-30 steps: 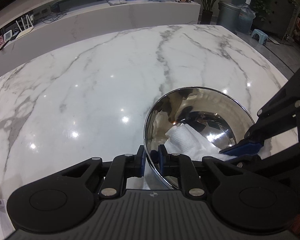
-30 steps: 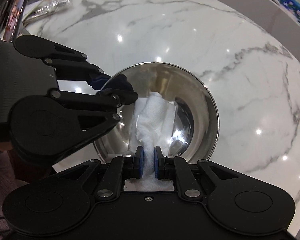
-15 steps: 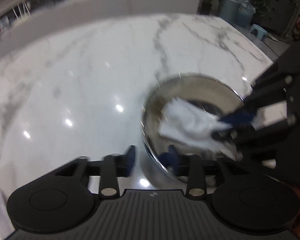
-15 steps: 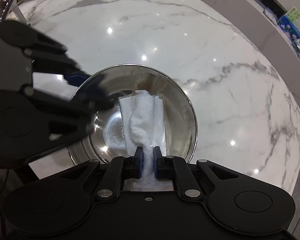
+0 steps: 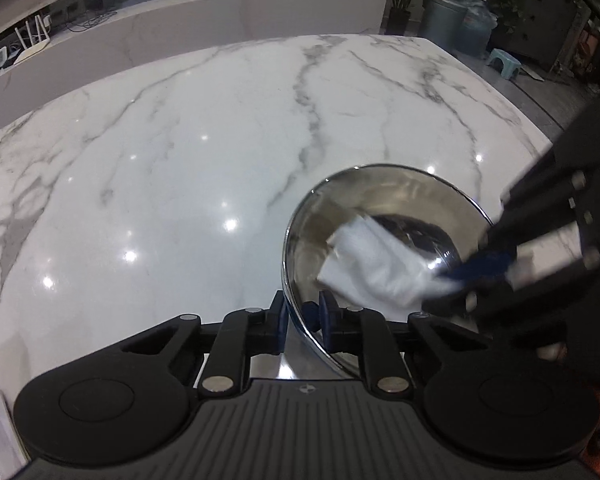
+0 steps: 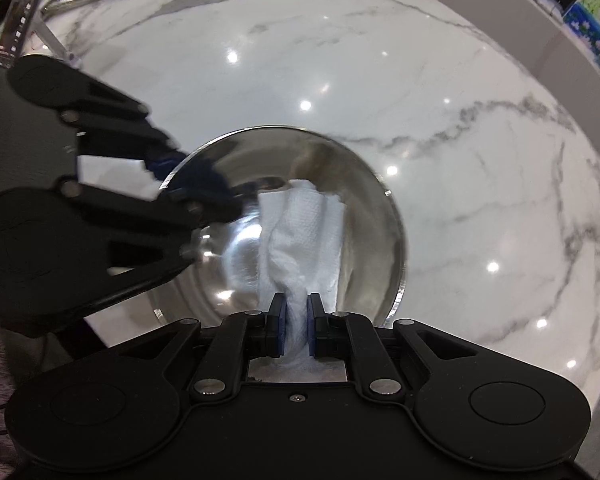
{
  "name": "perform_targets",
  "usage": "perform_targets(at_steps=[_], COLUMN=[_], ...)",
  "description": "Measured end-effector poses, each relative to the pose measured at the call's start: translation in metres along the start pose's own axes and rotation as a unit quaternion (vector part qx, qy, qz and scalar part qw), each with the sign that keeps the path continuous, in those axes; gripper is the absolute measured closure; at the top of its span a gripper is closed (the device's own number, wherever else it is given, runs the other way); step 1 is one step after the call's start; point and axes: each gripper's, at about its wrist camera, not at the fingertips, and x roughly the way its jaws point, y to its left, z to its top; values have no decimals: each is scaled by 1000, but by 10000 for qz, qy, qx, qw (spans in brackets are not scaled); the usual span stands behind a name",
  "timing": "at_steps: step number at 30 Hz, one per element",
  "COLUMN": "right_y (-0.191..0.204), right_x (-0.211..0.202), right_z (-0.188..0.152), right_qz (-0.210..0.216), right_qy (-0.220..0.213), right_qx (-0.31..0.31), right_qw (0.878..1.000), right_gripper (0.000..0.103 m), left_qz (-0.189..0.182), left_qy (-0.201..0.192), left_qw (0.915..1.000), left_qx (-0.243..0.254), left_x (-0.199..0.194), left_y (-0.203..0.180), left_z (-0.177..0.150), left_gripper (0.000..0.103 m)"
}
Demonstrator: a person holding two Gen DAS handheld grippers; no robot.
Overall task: Clean bowl
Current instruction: 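Hold the bowl rim with the left gripper while the right gripper wipes the towel around inside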
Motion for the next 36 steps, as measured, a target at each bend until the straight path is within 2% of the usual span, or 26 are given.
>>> perform_targets(at_steps=[2, 4, 8, 11, 14, 15, 17, 21, 24, 26, 29, 36], right_y=[-1, -2, -5, -3, 6, 10, 17, 17, 11, 8, 5, 2], right_x=[0, 1, 1, 0, -3, -4, -6, -6, -8, -9, -11, -12], right_z=[0, 1, 1, 1, 2, 2, 2, 0, 0, 0, -2, -7], right_qz=[393, 611, 694, 509, -111, -429, -779, -759, -622, -521, -447, -170], right_qy=[-58, -85, -21, 63, 116, 99, 55, 29, -23, -53, -80, -53], right_qx=[207, 314, 346, 187, -326, -582, -909, -936, -758, -637, -558, -342], right_qw=[9990, 9976, 9970, 9985, 9993, 9973, 9928, 9927, 9952, 9966, 9974, 9993], right_gripper=[95, 94, 94, 94, 95, 95, 95, 95, 95, 95, 95, 95], left_qz=[18, 4, 25, 12, 12, 0, 4, -116, -233, -274, -340, 29], left_qy=[-14, -18, -38, -36, -28, -18, 3, 186, 259, 286, 210, 6], left_qw=[10000, 10000, 10000, 10000, 10000, 10000, 9999, 9998, 9993, 9991, 9990, 9992], left_qx=[6, -27, 27, 30, 61, 77, 102, 41, 94, 130, 222, 394], left_x=[1, 1, 0, 0, 0, 0, 0, 0, -5, -6, -10, -9], left_y=[0, 1, 0, 1, 0, 0, -1, -2, -3, -4, -5, -8], left_z=[1, 1, 1, 1, 2, 2, 2, -1, -7, -9, -11, -5], left_gripper=[89, 89, 89, 89, 89, 89, 88, 81, 70, 70, 76, 91])
